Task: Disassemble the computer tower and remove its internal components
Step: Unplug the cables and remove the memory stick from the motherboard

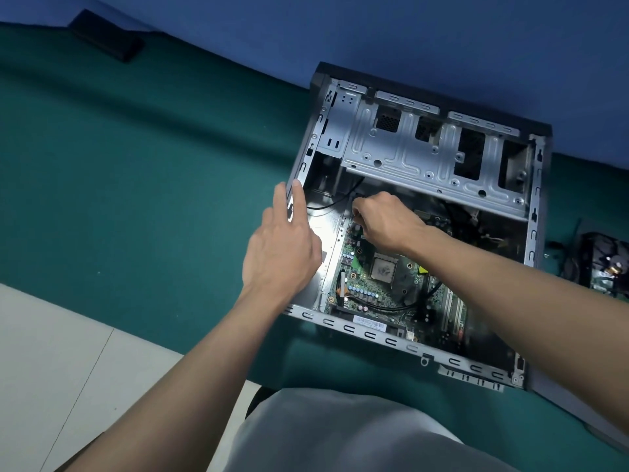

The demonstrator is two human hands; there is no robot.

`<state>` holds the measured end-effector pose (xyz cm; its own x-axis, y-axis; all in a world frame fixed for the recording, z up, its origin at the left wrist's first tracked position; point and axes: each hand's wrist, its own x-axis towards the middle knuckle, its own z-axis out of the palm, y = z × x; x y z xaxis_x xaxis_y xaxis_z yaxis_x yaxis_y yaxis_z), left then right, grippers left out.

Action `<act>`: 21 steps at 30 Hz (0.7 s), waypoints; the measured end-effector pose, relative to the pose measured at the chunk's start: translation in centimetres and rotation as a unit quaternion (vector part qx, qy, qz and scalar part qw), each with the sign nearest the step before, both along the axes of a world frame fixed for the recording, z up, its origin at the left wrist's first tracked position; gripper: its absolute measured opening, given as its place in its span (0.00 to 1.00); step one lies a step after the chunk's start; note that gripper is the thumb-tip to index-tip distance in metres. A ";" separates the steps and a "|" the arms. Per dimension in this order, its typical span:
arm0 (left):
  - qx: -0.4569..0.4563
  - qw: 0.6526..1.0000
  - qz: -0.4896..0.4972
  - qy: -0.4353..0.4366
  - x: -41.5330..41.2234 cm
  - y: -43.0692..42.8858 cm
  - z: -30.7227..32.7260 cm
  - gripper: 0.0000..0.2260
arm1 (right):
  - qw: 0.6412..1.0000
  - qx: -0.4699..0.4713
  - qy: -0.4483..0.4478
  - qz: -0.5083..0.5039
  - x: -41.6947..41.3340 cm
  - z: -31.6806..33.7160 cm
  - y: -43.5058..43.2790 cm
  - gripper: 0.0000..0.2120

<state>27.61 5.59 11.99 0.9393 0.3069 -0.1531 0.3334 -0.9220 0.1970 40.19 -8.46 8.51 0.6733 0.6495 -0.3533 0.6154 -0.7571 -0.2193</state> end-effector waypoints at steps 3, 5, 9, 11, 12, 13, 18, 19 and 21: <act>-0.007 1.000 0.001 0.002 0.0 0.0 0.0 0.31 | 0.999 -0.035 -0.004 0.019 0.5 0.6 0.7 0.11; -0.006 1.000 0.003 -0.001 0.0 0.0 0.0 0.31 | 0.998 -0.048 -0.006 0.027 0.7 0.8 1.2 0.12; -0.006 1.000 0.005 -0.006 0.0 0.0 -0.1 0.31 | 0.998 -0.054 -0.005 0.023 1.0 0.8 1.9 0.12; -0.006 1.000 0.003 -0.007 0.0 0.0 -0.1 0.31 | 0.999 -0.047 -0.005 0.009 1.1 0.6 2.2 0.12; -0.004 1.000 0.003 -0.007 0.0 0.0 -0.2 0.31 | 0.999 -0.043 -0.005 0.002 1.2 0.5 2.3 0.11; -0.003 1.000 0.004 -0.008 0.0 0.0 -0.2 0.31 | 0.999 -0.045 -0.003 -0.006 1.3 0.4 2.3 0.11; -0.009 1.000 0.004 -0.010 0.0 0.1 -0.1 0.31 | 0.997 -0.058 0.011 -0.046 1.4 0.3 2.5 0.07; -0.009 1.000 0.003 -0.010 0.0 0.1 -0.1 0.31 | 0.997 -0.058 0.014 -0.056 1.4 0.3 2.5 0.05; -0.009 1.000 0.002 -0.009 0.0 0.1 -0.1 0.31 | 0.995 -0.060 0.022 -0.078 1.3 0.4 2.5 0.04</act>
